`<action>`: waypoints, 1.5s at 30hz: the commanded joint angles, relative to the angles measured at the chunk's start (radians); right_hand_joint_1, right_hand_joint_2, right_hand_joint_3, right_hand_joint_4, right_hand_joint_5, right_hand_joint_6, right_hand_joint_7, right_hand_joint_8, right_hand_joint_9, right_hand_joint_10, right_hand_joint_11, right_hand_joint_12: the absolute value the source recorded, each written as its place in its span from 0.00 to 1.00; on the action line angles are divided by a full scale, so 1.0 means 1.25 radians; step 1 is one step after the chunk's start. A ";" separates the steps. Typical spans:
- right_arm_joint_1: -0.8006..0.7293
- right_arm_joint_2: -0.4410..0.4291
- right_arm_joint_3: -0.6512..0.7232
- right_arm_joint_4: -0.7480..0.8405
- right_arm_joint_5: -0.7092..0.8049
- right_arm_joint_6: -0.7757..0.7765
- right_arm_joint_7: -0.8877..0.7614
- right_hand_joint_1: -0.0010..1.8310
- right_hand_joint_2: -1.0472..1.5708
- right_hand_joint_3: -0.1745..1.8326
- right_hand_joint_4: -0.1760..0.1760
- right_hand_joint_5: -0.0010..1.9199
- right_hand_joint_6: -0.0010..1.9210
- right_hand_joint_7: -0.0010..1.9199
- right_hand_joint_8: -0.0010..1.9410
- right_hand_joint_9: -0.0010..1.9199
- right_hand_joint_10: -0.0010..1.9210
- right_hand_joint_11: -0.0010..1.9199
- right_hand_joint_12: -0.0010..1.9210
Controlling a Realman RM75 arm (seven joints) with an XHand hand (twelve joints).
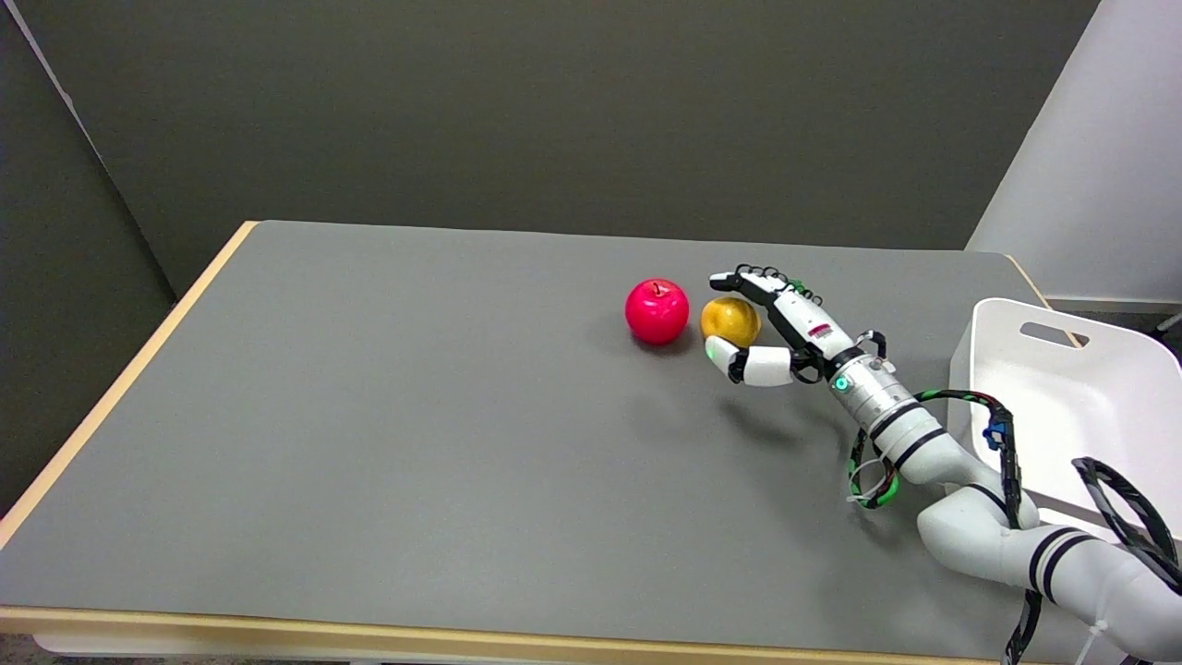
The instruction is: Pick up the yellow pear.
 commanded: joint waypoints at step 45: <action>0.025 -0.029 -0.017 0.003 -0.002 0.246 -0.094 0.62 0.87 0.18 0.26 0.27 0.85 0.41 0.74 0.39 0.67 0.38 0.94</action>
